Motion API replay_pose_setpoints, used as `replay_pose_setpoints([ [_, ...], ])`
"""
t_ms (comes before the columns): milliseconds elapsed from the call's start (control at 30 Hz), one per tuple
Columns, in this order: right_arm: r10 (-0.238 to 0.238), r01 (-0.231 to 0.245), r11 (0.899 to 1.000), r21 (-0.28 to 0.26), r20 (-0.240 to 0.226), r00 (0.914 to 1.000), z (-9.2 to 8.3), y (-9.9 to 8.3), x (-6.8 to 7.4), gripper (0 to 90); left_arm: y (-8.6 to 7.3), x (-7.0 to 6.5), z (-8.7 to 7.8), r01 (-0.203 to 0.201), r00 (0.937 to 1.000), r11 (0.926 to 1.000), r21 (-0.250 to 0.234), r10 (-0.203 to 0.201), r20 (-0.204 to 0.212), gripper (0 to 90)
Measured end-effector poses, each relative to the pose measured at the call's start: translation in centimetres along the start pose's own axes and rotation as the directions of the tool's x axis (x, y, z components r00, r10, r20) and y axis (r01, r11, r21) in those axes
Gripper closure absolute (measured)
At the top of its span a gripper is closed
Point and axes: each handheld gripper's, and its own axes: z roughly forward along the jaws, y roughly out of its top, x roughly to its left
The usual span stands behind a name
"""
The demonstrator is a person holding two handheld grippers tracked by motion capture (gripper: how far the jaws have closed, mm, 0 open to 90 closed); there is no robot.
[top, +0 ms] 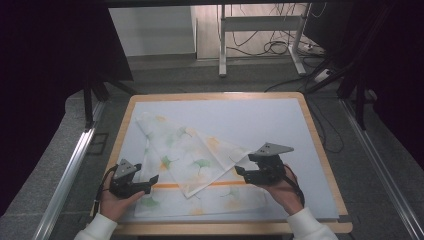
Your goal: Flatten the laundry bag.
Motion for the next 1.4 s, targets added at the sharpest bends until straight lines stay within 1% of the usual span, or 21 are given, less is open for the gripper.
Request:
replay_pose_setpoints([
  [133, -0.010, 0.010, 1.000, 0.010, -0.027, 0.9996, 0.9, 0.3, 0.8, 33.6, 0.0, 0.1, 0.0, 0.002, 1.0000, 1.0000, -0.002, -0.002, 0.000, 19.9],
  [167, -0.023, 0.024, 0.999, 0.027, -0.048, 0.9986, 1.5, 0.5, 1.4, 33.9, 0.0, 0.1, 0.0, 0.002, 1.0000, 1.0000, -0.003, -0.002, -0.002, 20.0],
  [200, -0.029, 0.031, 0.999, 0.032, -0.056, 0.9980, 1.8, 0.5, 1.7, 34.0, 0.0, 0.1, 0.0, 0.002, 1.0000, 1.0000, -0.003, -0.002, -0.002, 20.0],
  [233, -0.029, 0.031, 0.999, 0.032, -0.056, 0.9980, 1.8, 0.5, 1.7, 34.0, 0.0, 0.1, 0.0, 0.002, 1.0000, 1.0000, -0.003, -0.002, -0.003, 20.0],
  [267, -0.037, 0.039, 0.999, 0.037, -0.072, 0.9967, 2.2, 0.7, 2.2, 34.6, 0.0, 0.2, -0.1, 0.003, 1.0000, 1.0000, -0.004, -0.003, -0.003, 20.0],
  [300, -0.037, 0.039, 0.999, 0.037, -0.072, 0.9967, 2.2, 0.7, 2.2, 34.6, 0.0, 0.2, -0.1, 0.003, 1.0000, 1.0000, -0.004, -0.003, -0.003, 20.0],
  [333, -0.048, 0.052, 0.998, 0.046, -0.086, 0.9951, 2.7, 0.8, 2.8, 34.7, 0.0, 0.2, -0.1, 0.003, 1.0000, 1.0000, -0.004, -0.003, -0.003, 20.0],
  [367, -0.048, 0.052, 0.998, 0.046, -0.086, 0.9951, 2.7, 0.8, 2.8, 34.7, 0.0, 0.2, -0.1, 0.003, 1.0000, 1.0000, -0.003, -0.003, -0.003, 20.0],
  [400, -0.055, 0.061, 0.997, 0.053, -0.101, 0.9934, 3.1, 0.9, 3.3, 34.9, 0.0, 0.1, 0.0, 0.002, 1.0000, 1.0000, -0.004, -0.002, -0.003, 20.0],
  [467, -0.057, 0.063, 0.996, 0.058, -0.106, 0.9927, 3.4, 0.9, 3.5, 34.9, 0.0, 0.1, 0.0, 0.001, 1.0000, 1.0000, -0.003, -0.001, -0.003, 20.0],
  [533, -0.065, 0.074, 0.995, 0.069, -0.123, 0.9902, 4.0, 1.0, 4.2, 34.9, 0.0, 0.1, 0.0, 0.000, 1.0000, 1.0000, -0.003, 0.000, -0.002, 20.0],
  [567, -0.065, 0.074, 0.995, 0.069, -0.123, 0.9902, 4.0, 1.0, 4.2, 34.9, 0.0, 0.1, 0.0, -0.001, 1.0000, 1.0000, -0.002, 0.001, -0.002, 20.0],
  [733, -0.076, 0.091, 0.991, 0.096, -0.148, 0.9860, 5.3, 1.2, 5.2, 34.6, 0.0, 0.2, -0.1, -0.001, 1.0000, 1.0000, -0.002, 0.001, -0.002, 20.1],
  [1000, -0.088, 0.109, 0.987, 0.119, -0.175, 0.9807, 6.7, 1.3, 6.3, 34.3, 0.0, 0.1, 0.0, -0.007, 1.0000, 1.0000, 0.003, 0.007, -0.002, 20.1],
  [1033, -0.097, 0.122, 0.984, 0.127, -0.187, 0.9776, 7.2, 1.3, 6.8, 34.2, 0.0, 0.1, 0.0, -0.007, 1.0000, 1.0000, 0.003, 0.007, -0.002, 20.1],
  [1100, -0.099, 0.126, 0.983, 0.133, -0.191, 0.9765, 7.4, 1.4, 7.1, 34.2, 0.0, 0.2, 0.0, -0.008, 1.0000, 1.0000, 0.002, 0.008, -0.003, 20.1],
  [1133, -0.109, 0.138, 0.981, 0.139, -0.202, 0.9733, 7.9, 1.4, 7.5, 34.2, 0.0, 0.2, -0.1, -0.007, 1.0000, 1.0000, 0.001, 0.007, -0.003, 20.1],
  [1167, -0.109, 0.138, 0.981, 0.139, -0.202, 0.9733, 7.9, 1.4, 7.5, 34.2, 0.0, 0.2, -0.1, -0.008, 1.0000, 1.0000, 0.000, 0.008, -0.003, 20.1],
  [1300, -0.115, 0.152, 0.976, 0.156, -0.221, 0.9685, 8.9, 1.4, 8.4, 34.3, 0.0, 0.2, -0.1, -0.008, 1.0000, 1.0000, -0.001, 0.008, -0.002, 20.1],
  [1333, -0.115, 0.152, 0.976, 0.156, -0.221, 0.9685, 8.9, 1.4, 8.4, 34.3, 0.0, 0.2, 0.0, -0.007, 1.0000, 1.0000, -0.001, 0.007, -0.002, 20.1],
  [1400, -0.121, 0.160, 0.974, 0.162, -0.230, 0.9657, 9.4, 1.5, 8.9, 34.4, 0.0, 0.1, -0.1, -0.007, 1.0000, 1.0000, -0.003, 0.007, -0.001, 20.2],
])
